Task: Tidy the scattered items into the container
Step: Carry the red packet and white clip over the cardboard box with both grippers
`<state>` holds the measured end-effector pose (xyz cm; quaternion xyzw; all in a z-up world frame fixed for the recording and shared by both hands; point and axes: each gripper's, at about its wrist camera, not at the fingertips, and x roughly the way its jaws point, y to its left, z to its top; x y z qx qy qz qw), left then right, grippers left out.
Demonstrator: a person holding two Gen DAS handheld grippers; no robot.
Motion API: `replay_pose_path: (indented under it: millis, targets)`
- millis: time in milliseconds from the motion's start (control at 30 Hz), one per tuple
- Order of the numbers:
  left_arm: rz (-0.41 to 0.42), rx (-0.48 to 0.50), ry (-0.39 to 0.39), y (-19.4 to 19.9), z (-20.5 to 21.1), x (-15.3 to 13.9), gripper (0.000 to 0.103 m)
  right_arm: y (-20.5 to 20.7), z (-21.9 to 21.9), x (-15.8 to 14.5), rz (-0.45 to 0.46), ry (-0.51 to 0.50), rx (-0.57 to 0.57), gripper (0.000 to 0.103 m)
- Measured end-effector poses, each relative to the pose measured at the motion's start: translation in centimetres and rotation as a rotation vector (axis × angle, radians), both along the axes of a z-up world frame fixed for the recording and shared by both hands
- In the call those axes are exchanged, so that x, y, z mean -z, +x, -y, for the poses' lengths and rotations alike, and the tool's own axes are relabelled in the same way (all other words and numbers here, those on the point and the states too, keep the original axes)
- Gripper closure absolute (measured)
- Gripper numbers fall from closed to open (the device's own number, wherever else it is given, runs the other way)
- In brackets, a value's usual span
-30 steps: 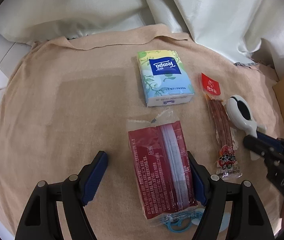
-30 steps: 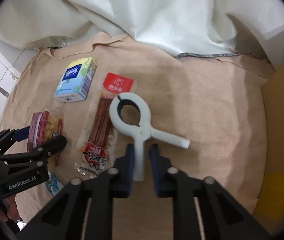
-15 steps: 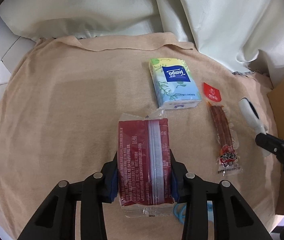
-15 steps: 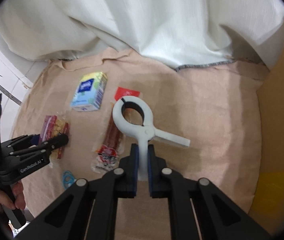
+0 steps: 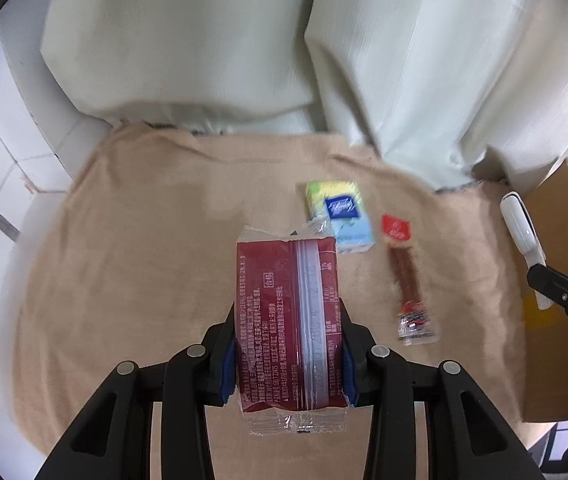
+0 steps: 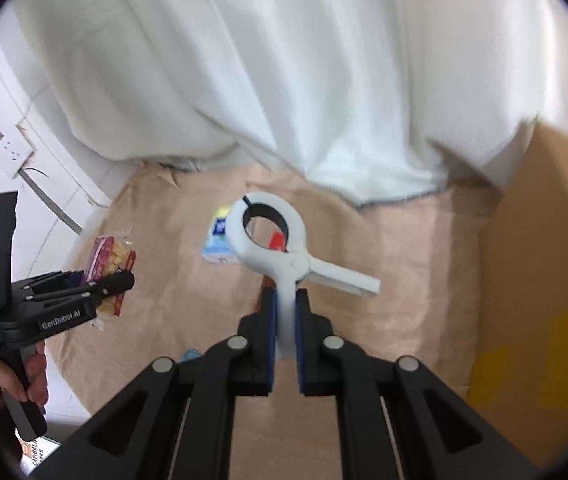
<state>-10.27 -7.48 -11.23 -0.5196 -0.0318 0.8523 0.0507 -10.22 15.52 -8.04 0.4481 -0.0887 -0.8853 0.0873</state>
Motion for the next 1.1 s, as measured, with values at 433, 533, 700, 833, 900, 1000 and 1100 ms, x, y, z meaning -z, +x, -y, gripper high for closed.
replay_pose_path:
  millis: [433, 533, 700, 833, 900, 1000, 1100]
  targets:
    - [-0.096, 0.068, 0.014, 1.5, -3.5, -5.9, 0.063, 2.5, -1.5, -3.6, -0.061, -0.018, 0.018, 0.093]
    - [-0.094, 0.080, 0.015, 1.6, -4.0, -6.0, 0.063, 2.7, -1.7, -3.4, -0.059, -0.018, 0.023, 0.093]
    - [-0.098, 0.099, 0.014, 1.6, -4.8, -6.5, 0.063, 3.3, -2.2, -3.8, -0.067, -0.019, 0.031, 0.093]
    - [-0.134, 0.137, 0.017, 1.2, -6.1, -8.6, 0.063, 3.9, -3.1, -5.0, -0.094, -0.025, 0.052, 0.093]
    - [-0.152, 0.162, 0.016, 0.9, -7.1, -9.6, 0.063, 4.5, -4.0, -6.0, -0.114, -0.023, 0.071, 0.093]
    - [-0.191, 0.219, 0.017, 0.4, -9.6, -11.6, 0.063, 5.6, -5.6, -7.5, -0.147, -0.009, 0.105, 0.093]
    - [-0.222, 0.276, 0.045, -0.2, -12.5, -13.3, 0.063, 6.7, -7.8, -8.6, -0.174, 0.004, 0.153, 0.093]
